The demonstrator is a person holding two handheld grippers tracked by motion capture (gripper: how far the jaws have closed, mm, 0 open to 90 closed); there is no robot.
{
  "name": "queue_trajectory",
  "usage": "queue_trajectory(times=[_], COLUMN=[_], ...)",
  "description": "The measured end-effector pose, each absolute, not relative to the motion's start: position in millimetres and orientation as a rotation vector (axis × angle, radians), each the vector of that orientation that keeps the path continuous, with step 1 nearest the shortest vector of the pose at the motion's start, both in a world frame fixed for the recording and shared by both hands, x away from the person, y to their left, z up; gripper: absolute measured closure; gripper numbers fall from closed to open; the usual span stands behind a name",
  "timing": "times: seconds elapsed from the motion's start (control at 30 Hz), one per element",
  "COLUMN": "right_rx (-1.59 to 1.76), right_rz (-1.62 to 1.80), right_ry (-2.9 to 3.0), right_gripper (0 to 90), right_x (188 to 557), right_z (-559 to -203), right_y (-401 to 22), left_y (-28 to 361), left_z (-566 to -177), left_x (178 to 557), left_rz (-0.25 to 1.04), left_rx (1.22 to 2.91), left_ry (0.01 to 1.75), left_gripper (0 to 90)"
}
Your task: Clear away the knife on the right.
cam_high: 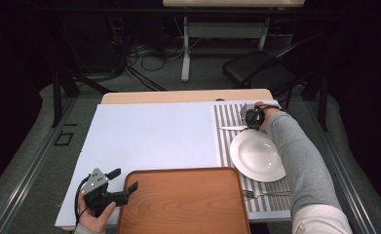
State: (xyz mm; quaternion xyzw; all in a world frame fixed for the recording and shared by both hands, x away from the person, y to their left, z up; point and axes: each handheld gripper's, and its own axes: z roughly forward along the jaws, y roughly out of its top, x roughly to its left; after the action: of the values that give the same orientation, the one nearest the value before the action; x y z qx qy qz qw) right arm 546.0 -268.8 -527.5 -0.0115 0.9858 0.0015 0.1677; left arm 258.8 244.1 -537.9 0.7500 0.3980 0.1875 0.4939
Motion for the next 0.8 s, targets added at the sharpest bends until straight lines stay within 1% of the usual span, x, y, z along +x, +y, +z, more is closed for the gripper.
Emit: queue_trajectory(times=[0.3,0.33,0.37,0.47,0.53,0.63,0.7,0.73,0.8], right_rx=[-0.031,-0.022,-0.022,-0.011,-0.007,0.011,0.005,-0.01,0.014], right_rz=[-0.001,0.077,0.077,-0.005,0.094,0.005,0.007,0.075,0.015], right_ry=[2.79,2.759,2.759,2.777,2.738,2.766,2.763,2.73,2.748], right_gripper=[80.0,80.0,80.0,80.0,80.0,80.0,80.0,80.0,80.0], right_x=[546.2,545.3,545.3,544.3,543.9,543.5,543.4,543.1,541.3], right_z=[-520.7,-523.8,-523.8,-516.8,-519.7,-510.5,-507.8,-509.0,-504.7], right_y=[-264.9,-267.0,-267.0,-266.1,-268.3,-267.0,-267.4,-269.1,-268.3], left_y=[243.7,243.8,243.9,244.0,244.3,243.7,243.3,243.2,243.4], left_z=[-538.2,-538.1,-538.1,-537.9,-537.8,-537.9,-538.0,-538.1,-538.0], left_x=[259.3,259.2,259.2,259.1,259.3,259.5,259.7,259.6,259.7], left_rz=[0.453,0.453,0.452,0.453,0.455,0.456,0.455,0.454,0.455], left_rx=[1.815,1.816,1.816,1.815,1.816,1.817,1.817,1.816,1.817], left_ry=[0.962,0.964,0.963,0.965,0.963,0.964,0.962,0.964,0.963], left_gripper=[16.9,16.9,16.9,16.9,16.9,16.9,16.9,16.9,16.9])
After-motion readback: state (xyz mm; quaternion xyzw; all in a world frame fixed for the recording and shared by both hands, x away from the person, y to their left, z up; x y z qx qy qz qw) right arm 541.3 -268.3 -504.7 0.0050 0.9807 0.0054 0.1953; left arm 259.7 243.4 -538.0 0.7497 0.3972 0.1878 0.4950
